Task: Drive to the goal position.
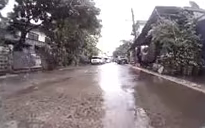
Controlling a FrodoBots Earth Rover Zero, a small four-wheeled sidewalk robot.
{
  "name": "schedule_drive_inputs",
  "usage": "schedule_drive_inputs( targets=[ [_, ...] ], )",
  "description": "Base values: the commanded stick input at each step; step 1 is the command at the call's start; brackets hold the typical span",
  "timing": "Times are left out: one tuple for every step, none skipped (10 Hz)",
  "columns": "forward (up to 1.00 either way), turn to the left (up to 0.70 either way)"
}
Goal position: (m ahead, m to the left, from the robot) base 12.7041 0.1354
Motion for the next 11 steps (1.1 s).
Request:
schedule_drive_inputs(
  targets=[
    [1.0,-0.23],
    [1.0,-0.14],
    [1.0,-0.16],
    [1.0,-0.04],
    [1.0,0.0],
    [1.0,0.0],
    [1.0,0.0],
    [1.0,0.0],
    [1.0,0.0],
    [1.0,0.0],
    [1.0,0.0]
  ],
)
